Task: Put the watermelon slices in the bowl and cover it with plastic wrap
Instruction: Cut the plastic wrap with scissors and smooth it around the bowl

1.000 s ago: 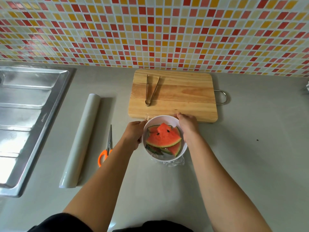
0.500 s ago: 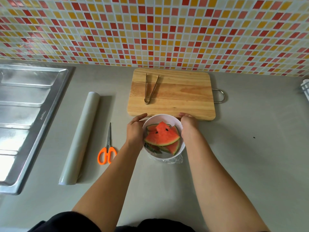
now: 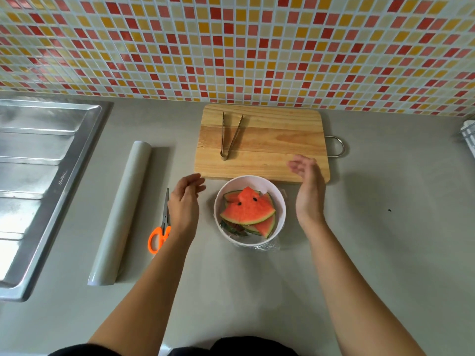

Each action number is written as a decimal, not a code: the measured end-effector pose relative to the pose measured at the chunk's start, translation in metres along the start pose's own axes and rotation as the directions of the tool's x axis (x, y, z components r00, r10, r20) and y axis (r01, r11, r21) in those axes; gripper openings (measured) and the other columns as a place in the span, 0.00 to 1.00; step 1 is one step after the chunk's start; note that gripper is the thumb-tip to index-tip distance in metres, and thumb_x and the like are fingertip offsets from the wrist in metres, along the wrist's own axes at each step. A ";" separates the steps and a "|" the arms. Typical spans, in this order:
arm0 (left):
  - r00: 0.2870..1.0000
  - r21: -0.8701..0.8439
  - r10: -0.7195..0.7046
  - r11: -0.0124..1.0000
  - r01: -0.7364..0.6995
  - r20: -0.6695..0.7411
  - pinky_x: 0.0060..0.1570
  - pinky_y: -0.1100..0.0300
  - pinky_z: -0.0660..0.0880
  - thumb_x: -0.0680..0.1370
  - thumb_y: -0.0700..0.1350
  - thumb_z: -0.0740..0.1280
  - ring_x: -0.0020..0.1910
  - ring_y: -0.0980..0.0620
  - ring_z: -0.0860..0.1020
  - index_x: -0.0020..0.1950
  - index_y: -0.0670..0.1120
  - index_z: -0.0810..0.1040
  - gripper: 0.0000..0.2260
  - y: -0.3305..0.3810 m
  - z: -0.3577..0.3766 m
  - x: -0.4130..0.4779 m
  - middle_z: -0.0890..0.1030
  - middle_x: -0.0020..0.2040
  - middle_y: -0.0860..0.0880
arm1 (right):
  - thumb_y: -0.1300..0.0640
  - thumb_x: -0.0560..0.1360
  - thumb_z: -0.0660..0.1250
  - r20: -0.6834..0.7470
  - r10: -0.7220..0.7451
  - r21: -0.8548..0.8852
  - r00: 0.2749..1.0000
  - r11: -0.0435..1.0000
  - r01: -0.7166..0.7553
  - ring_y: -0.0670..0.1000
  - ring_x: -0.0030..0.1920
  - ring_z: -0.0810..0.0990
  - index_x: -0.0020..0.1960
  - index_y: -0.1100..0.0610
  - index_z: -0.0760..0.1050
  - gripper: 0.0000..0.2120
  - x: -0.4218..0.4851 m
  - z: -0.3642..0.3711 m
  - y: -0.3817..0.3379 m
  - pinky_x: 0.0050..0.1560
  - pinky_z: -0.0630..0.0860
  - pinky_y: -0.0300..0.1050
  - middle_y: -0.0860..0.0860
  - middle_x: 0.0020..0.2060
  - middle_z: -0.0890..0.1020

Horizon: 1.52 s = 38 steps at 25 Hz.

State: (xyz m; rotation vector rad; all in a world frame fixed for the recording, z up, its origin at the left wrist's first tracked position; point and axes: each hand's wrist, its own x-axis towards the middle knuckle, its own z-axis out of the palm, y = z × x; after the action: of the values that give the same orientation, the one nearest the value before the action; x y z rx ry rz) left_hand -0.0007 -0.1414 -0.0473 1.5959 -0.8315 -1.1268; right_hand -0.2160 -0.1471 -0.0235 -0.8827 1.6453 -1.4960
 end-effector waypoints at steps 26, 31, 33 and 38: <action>0.866 -0.195 -0.064 0.964 0.183 0.495 0.55 0.60 0.77 0.81 0.59 0.41 0.59 0.53 0.78 0.67 0.47 0.72 0.28 -0.011 0.023 -0.013 0.79 0.61 0.49 | 0.17 0.57 0.41 0.345 0.176 0.014 0.922 0.981 -0.192 0.45 0.67 0.70 0.59 0.42 0.73 0.45 -0.037 0.004 0.025 0.69 0.61 0.42 0.46 0.63 0.75; 0.880 -0.184 -0.115 0.958 0.221 0.461 0.46 0.62 0.78 0.81 0.59 0.43 0.53 0.52 0.82 0.61 0.46 0.78 0.29 -0.012 0.031 -0.015 0.85 0.51 0.49 | 0.15 0.50 0.45 0.344 0.314 0.035 0.885 0.937 -0.347 0.44 0.57 0.78 0.55 0.47 0.75 0.50 -0.038 0.012 0.023 0.59 0.73 0.40 0.48 0.55 0.81; 0.859 -0.138 -0.133 0.964 0.228 0.495 0.51 0.58 0.79 0.81 0.59 0.41 0.55 0.48 0.81 0.62 0.43 0.77 0.31 -0.011 0.031 -0.011 0.84 0.54 0.45 | 0.15 0.47 0.41 0.324 0.377 -0.075 0.868 0.925 -0.373 0.45 0.62 0.74 0.63 0.51 0.71 0.59 -0.033 0.011 0.021 0.62 0.71 0.39 0.46 0.61 0.77; 0.833 -0.058 -0.132 0.979 0.193 0.538 0.55 0.63 0.76 0.79 0.61 0.36 0.61 0.53 0.76 0.70 0.43 0.67 0.34 -0.006 0.021 0.003 0.79 0.61 0.50 | 0.20 0.60 0.33 0.143 0.236 -0.233 0.961 0.952 -0.199 0.49 0.67 0.68 0.67 0.53 0.70 0.54 -0.021 -0.009 0.023 0.61 0.61 0.34 0.49 0.66 0.73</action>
State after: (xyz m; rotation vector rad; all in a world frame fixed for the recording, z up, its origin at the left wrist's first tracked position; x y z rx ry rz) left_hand -0.0199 -0.1492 -0.0557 1.2876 -0.9763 -1.7577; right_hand -0.2133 -0.1226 -0.0447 -0.8841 1.7381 -1.0764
